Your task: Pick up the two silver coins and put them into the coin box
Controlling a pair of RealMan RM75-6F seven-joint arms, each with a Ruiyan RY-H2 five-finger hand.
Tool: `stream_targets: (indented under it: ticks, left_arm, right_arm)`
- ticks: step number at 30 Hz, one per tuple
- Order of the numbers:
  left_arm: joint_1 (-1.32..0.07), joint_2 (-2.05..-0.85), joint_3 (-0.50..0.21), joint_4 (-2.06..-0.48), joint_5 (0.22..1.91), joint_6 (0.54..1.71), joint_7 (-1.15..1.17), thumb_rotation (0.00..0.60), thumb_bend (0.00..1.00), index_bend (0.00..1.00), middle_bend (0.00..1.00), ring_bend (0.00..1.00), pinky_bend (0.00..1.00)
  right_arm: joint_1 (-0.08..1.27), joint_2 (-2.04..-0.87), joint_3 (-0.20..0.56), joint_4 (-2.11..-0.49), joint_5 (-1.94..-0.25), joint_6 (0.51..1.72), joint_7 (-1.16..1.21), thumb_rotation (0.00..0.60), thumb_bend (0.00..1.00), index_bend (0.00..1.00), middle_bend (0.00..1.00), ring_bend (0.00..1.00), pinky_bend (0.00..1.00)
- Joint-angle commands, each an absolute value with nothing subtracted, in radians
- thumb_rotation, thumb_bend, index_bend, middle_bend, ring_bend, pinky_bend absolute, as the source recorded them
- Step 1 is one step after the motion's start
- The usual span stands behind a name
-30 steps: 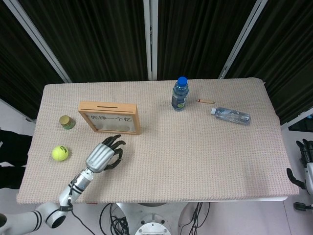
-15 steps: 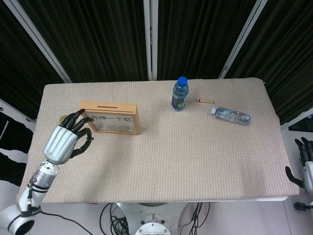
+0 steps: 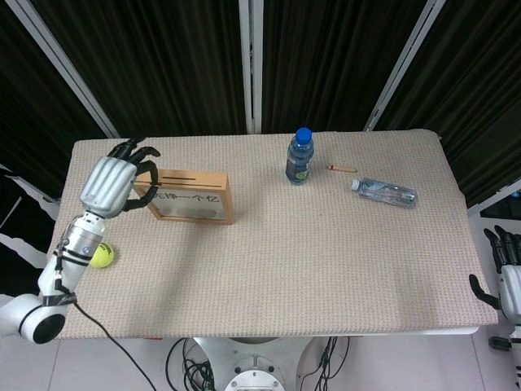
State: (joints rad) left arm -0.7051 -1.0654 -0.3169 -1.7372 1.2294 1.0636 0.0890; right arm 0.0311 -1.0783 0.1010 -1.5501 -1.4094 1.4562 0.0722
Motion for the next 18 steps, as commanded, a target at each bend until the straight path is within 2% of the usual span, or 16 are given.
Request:
stream_targets:
  ticks: [1,7,18]
  left_arm:
    - [-0.784,-1.094,-0.347,-1.684,1.14,0.973,0.116,0.6,0.43,0.63,0.27,0.08,0.21]
    - [-0.835,-1.136,-0.348,-1.649,0.991,0.903,0.167,0.6,0.43,0.63,0.27,0.08,0.21]
    - [-0.853,-1.138,-0.331,-1.674,0.849,0.908,0.227,0.6,0.43,0.64,0.27,0.08,0.2]
  right_arm:
    - [0.031,-1.079,0.1,-1.545,-1.407,1.454,0.077,0.6,0.3,0.0,0.0,0.0,0.0]
    - [0.027,-1.08,0.101,-1.53,-1.401,1.456,0.097,0.6,0.3,0.0,0.0,0.0,0.0]
    - [0.025,-1.08,0.101,-1.514,-1.403,1.457,0.12,0.6,0.3,0.0,0.0,0.0,0.0]
